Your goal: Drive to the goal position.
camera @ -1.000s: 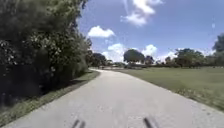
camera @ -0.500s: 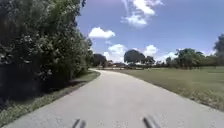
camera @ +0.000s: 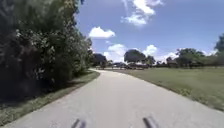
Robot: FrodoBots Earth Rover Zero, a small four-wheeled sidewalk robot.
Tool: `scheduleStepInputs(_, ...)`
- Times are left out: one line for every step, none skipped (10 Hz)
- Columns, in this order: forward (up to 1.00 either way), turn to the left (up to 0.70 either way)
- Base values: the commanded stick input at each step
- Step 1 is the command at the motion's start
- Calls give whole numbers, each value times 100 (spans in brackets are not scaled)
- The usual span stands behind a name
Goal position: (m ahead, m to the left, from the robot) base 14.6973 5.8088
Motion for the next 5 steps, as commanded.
scheduleStepInputs(50, 0)
scheduleStepInputs(50, 0)
scheduleStepInputs(50, 0)
scheduleStepInputs(50, 0)
scheduleStepInputs(50, 0)
